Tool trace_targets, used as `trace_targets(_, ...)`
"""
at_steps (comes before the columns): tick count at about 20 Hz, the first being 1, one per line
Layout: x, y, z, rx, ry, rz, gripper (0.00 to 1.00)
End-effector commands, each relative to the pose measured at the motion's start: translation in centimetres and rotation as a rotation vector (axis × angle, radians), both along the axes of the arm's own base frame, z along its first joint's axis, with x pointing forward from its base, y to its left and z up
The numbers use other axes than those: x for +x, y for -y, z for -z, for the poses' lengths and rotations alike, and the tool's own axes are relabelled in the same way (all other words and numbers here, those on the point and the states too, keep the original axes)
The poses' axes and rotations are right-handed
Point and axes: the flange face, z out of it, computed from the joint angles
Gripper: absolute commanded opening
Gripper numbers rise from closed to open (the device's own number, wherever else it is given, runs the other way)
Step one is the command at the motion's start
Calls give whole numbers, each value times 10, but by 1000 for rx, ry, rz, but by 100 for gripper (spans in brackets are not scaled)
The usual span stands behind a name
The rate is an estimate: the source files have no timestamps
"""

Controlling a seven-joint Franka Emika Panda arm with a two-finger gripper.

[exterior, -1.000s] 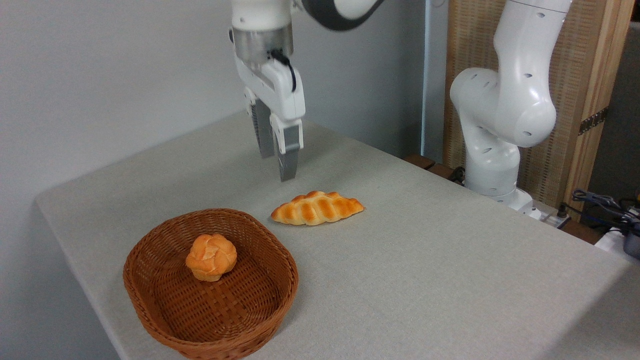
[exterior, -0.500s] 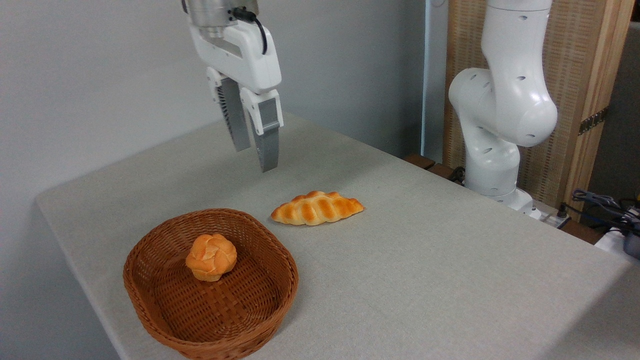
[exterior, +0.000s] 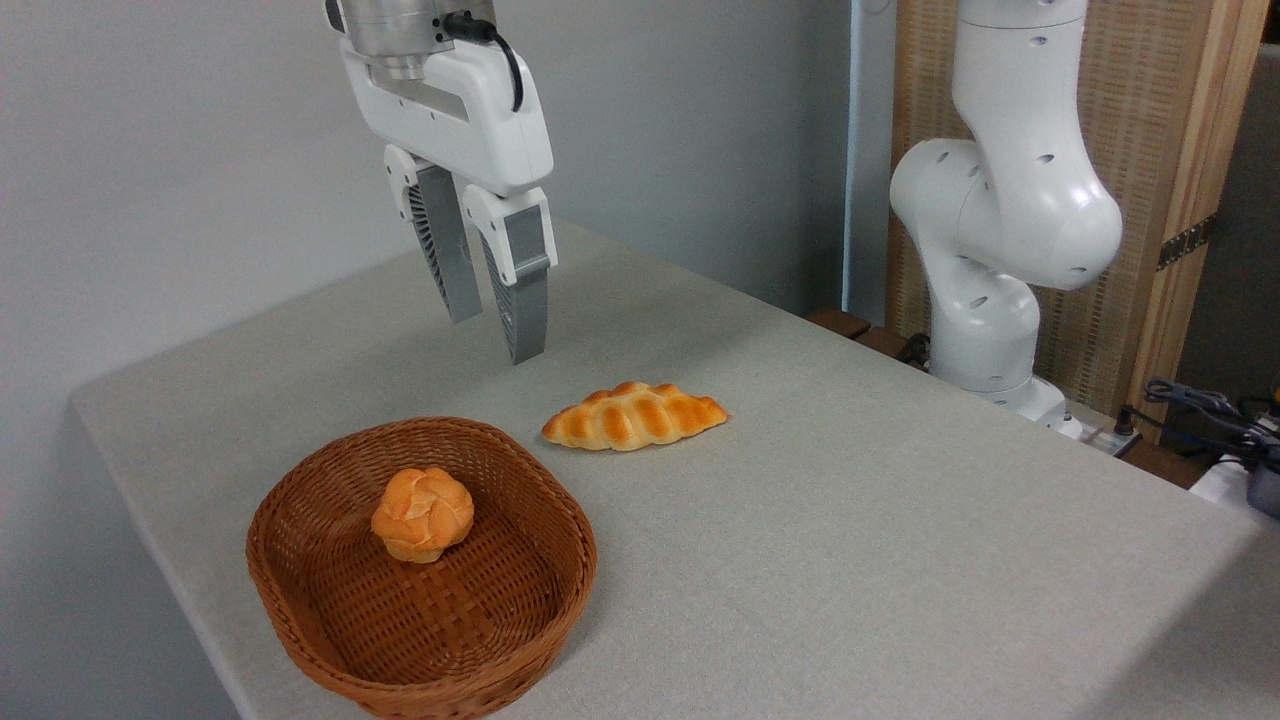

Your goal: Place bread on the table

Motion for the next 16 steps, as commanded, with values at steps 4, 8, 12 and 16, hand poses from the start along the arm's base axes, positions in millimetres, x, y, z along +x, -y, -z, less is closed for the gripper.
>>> trace_targets(4,-12,-2,3,1,12,4,100)
trace_targets(8,-19,-3,5,1,25,-2,100)
trace_targets(12,-17,-1,5,1,26,1,100)
trace_targets(16,-15,-2,7,4,21,-5,100)
